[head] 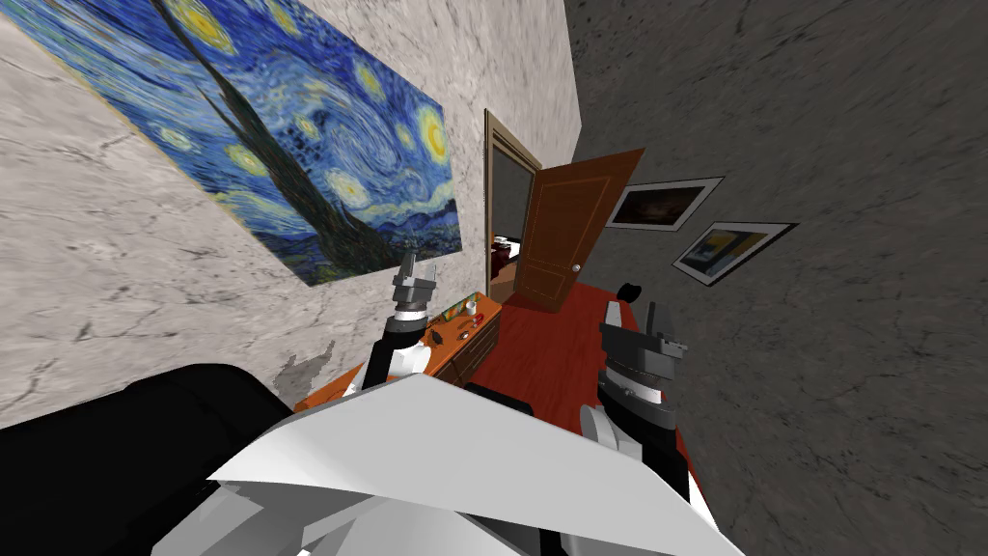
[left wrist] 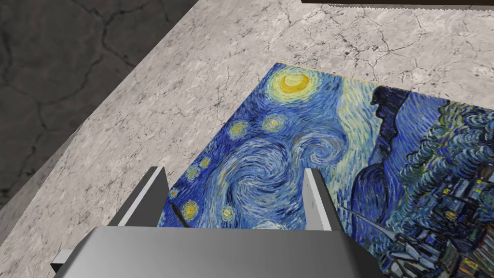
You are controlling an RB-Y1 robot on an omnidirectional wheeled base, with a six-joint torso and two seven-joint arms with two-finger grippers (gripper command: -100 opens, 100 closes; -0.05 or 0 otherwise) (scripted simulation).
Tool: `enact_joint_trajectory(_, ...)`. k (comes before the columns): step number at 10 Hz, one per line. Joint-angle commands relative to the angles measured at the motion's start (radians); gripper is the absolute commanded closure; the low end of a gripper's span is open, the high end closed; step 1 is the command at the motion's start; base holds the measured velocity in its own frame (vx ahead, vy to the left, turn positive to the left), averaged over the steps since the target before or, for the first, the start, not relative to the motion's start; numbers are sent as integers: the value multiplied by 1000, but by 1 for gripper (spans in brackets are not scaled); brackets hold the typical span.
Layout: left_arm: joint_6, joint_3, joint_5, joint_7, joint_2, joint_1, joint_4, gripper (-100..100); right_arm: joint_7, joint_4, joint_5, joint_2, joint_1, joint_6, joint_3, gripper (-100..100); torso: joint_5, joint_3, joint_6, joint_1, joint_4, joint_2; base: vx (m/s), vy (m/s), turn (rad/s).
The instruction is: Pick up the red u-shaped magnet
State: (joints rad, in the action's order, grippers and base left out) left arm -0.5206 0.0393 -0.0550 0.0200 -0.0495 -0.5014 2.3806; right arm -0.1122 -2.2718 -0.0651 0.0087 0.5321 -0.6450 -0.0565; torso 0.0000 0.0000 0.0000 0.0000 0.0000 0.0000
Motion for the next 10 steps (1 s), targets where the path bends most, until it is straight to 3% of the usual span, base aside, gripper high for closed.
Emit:
enact_joint_trajectory(1,0,18,-12,11,-21,16,-46,-100,0,0,0,0,0,0,0,0,0,0,0,0,0,0,34,-74,67)
enact_joint_trajectory(7,6,93,-53,54,-69,74,-234,-100,0,0,0,0,0,0,0,0,-2,-4,0,-10,-1,-6,79,-167,57)
enact_joint_trajectory(10,8,109,-61,63,-77,85,-291,-100,0,0,0,0,0,0,0,0,-1,-3,0,-6,-1,-5,48,-89,18)
